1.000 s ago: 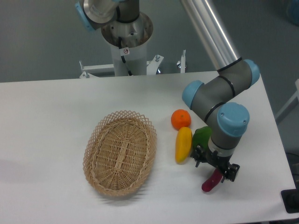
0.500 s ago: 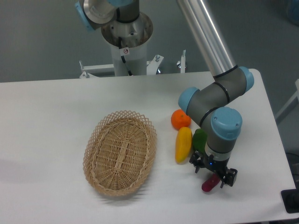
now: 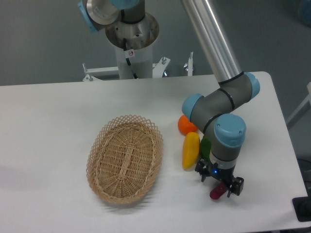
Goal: Pick up the sweet potato from the table
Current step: 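Close the gripper around the purple sweet potato, then lift the held sweet potato up off the table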
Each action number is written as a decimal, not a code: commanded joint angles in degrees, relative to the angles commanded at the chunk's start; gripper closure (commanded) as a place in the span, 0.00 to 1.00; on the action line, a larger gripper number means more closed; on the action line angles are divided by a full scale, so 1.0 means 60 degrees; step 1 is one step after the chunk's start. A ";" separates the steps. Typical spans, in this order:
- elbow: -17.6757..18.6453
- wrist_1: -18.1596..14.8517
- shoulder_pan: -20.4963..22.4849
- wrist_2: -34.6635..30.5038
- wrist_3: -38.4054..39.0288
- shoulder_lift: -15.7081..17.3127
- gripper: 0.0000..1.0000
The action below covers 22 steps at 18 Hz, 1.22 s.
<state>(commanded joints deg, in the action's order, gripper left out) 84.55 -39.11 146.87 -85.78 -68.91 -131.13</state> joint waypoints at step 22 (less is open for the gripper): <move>-0.0395 -0.0349 0.0307 0.0423 -0.0555 0.0995 0.60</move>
<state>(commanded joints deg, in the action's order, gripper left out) 82.18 -41.21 148.71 -83.24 -72.25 -125.16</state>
